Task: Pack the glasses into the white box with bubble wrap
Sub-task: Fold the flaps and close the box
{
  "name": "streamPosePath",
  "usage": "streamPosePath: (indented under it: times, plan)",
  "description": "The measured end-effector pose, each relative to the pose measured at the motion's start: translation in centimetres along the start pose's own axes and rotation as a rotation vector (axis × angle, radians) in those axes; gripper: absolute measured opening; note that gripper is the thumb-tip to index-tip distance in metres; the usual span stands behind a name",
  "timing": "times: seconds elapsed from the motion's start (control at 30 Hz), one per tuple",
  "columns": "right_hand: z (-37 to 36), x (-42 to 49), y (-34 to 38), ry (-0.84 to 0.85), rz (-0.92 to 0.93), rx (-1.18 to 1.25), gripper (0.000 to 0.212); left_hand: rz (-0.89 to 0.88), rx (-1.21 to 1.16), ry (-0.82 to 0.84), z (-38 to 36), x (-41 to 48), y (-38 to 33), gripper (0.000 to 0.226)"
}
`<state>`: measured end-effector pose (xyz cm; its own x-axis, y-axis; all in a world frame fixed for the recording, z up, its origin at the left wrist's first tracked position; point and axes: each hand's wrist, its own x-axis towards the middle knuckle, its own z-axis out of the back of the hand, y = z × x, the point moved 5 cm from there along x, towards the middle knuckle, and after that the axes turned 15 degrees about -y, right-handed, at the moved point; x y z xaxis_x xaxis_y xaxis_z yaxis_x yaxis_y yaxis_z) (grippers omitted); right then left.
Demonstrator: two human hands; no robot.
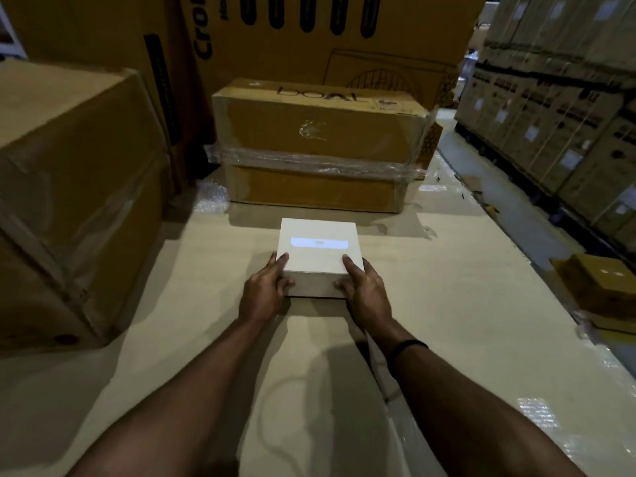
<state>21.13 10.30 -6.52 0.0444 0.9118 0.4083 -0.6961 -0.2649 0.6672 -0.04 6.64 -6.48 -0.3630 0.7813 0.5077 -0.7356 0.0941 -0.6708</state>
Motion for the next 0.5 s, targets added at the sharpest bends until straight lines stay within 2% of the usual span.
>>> streamPosePath:
  times: [0.13, 0.2, 0.27, 0.4, 0.5]
  plan:
    - [-0.9, 0.1, -0.5, 0.048, -0.016, -0.053, 0.053, 0.082, -0.015, 0.051, -1.1, -0.1, 1.4, 0.056]
    - [-0.8, 0.1, -0.5, 0.081, -0.001, -0.099, 0.054, 0.065, 0.006, 0.083, -1.3, -0.1, 1.3, 0.055]
    - [-0.4, -0.1, -0.4, 0.102, 0.062, -0.218, 0.057, 0.002, 0.102, 0.117, -1.3, -0.4, 1.1, 0.054]
    - [0.3, -2.1, 0.1, 0.063, 0.328, -0.406, 0.063, -0.265, 0.273, 0.083, -0.1, -2.5, 0.1, 0.059]
    - [-0.1, -3.2, -0.2, 0.121, 0.352, -0.442, 0.074, -0.3, 0.326, 0.131, 0.0, -3.7, 0.0, 0.063]
